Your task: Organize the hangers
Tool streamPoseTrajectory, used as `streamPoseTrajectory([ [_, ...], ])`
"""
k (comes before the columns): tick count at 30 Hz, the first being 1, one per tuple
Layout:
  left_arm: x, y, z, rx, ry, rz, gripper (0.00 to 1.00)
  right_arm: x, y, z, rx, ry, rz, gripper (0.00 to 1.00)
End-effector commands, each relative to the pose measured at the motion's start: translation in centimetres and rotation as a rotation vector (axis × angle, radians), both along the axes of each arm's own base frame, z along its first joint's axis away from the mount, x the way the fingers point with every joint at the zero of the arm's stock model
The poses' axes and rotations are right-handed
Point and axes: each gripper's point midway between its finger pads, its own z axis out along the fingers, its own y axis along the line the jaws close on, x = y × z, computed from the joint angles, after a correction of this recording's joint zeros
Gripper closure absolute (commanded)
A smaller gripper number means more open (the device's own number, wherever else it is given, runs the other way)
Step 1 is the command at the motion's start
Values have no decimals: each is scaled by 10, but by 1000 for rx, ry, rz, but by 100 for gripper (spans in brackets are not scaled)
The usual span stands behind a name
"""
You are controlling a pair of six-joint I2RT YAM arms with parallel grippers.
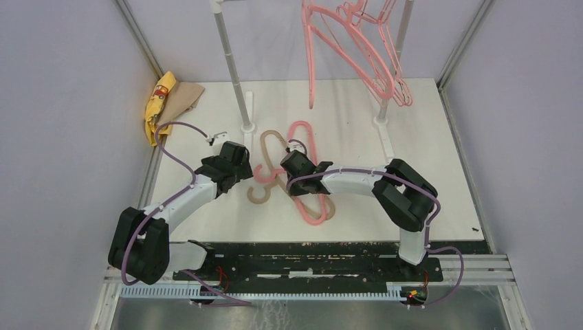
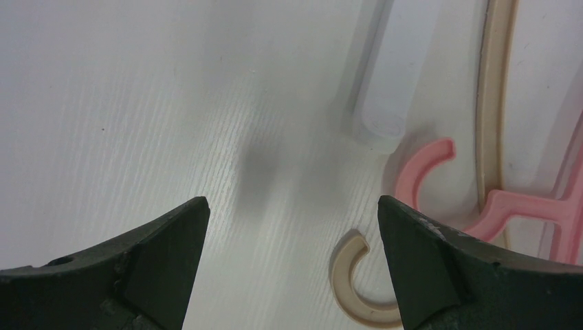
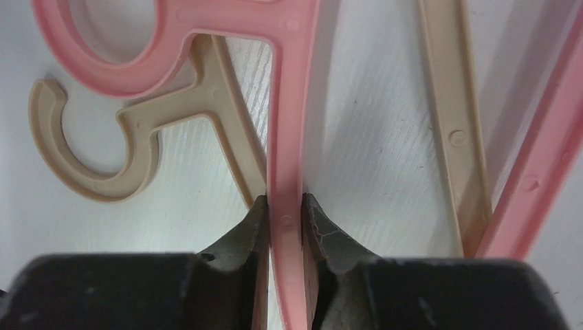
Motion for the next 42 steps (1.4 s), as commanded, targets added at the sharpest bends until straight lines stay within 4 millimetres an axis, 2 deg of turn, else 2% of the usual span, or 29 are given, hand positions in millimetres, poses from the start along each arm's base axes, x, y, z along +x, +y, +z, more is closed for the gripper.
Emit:
streamPoseTrajectory([
  [1, 8, -3, 14, -55, -74, 40, 1, 2, -8, 11, 0, -48, -25, 84],
  [5, 8, -2, 19, -62, -91, 53, 1, 3, -18, 40, 20, -106, -52, 92],
  [8, 7, 2, 25, -64, -115, 76, 1, 2, -22, 75, 80, -158, -58, 99],
  [11, 5, 4, 31, -86, -149, 97, 1, 2, -30, 104, 126, -207, -82, 100],
  [14, 3, 4, 32, -102, -167, 104, 1, 2, -28, 140, 195, -252, -78, 99],
  [20, -4, 7, 27, -128, -175, 134, 1, 1, 6, 211, 468, -216, -39, 99],
  [25, -7, 7, 31, -148, -203, 141, 1, -2, 44, 250, 652, -133, 42, 99],
  [28, -6, 8, 36, -149, -216, 140, 1, 4, 53, 274, 714, -158, 42, 99],
  [33, -3, 9, 45, -150, -241, 145, 1, 9, 71, 334, 819, -207, 101, 99],
  [34, -2, 9, 46, -152, -242, 145, 1, 10, 75, 351, 842, -229, 114, 98],
  [40, -3, 9, 52, -158, -257, 150, 1, 22, 93, 404, 910, -296, 169, 97],
  [42, -3, 10, 54, -157, -263, 152, 1, 33, 98, 419, 917, -326, 179, 97],
])
